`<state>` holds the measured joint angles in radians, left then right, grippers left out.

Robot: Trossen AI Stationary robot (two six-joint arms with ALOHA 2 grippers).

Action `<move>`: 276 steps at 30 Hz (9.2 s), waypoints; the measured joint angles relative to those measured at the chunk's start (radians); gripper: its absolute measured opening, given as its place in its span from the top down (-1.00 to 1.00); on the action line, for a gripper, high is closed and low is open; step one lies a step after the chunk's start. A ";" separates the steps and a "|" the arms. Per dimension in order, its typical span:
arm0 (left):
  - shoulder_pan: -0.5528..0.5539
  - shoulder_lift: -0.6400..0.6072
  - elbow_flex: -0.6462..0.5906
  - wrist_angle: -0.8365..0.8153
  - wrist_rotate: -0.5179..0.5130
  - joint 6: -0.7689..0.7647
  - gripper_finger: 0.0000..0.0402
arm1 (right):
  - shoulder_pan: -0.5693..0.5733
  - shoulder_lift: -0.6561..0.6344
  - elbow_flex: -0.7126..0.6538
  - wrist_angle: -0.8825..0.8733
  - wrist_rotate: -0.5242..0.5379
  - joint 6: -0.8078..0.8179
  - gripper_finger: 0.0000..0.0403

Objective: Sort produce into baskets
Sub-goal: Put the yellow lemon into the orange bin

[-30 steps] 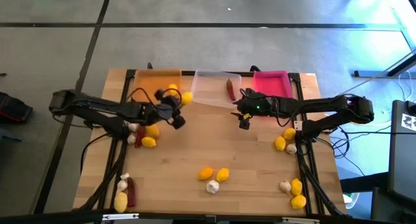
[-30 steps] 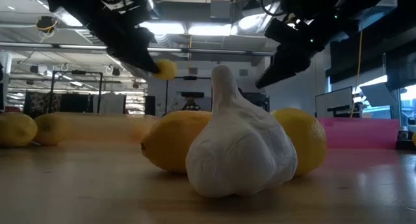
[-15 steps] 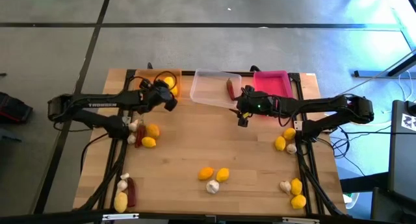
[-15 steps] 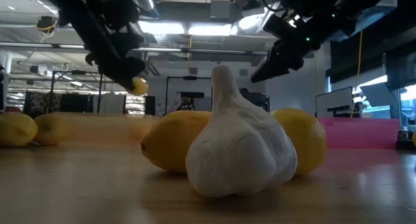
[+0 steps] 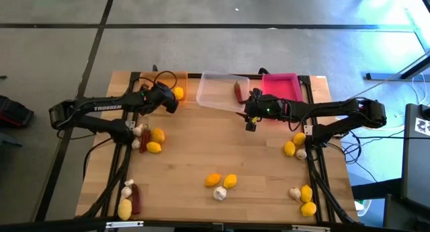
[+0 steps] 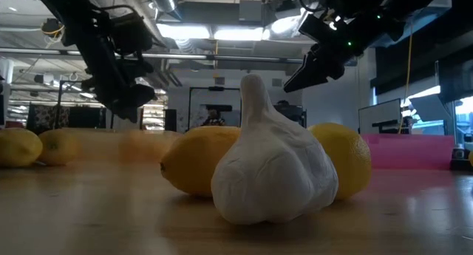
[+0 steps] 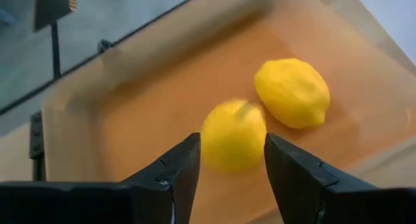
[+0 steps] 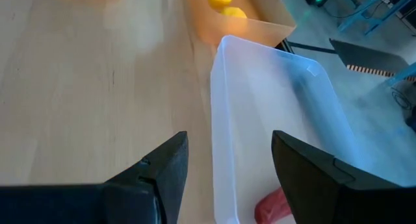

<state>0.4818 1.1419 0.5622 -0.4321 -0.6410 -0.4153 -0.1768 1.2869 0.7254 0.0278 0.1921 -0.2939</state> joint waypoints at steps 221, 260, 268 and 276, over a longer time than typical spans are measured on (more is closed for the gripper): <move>-0.379 -0.202 -0.018 -0.212 0.181 -0.140 -0.05 | 0.000 0.000 0.000 -0.075 -0.002 0.034 -0.07; 0.186 -0.063 0.015 -0.172 -0.123 0.003 -0.09 | 0.000 0.000 0.000 -0.075 -0.002 0.034 -0.07; 0.213 0.010 0.015 -0.186 -0.119 0.003 -0.10 | 0.000 0.000 0.000 -0.075 -0.002 0.034 -0.07; 0.213 0.026 0.015 -0.186 -0.119 0.004 -0.17 | 0.000 0.000 0.000 -0.075 -0.002 0.034 -0.07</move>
<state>0.6949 1.1675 0.5770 -0.6178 -0.7601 -0.4113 -0.1768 1.2870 0.7254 -0.0468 0.1905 -0.2604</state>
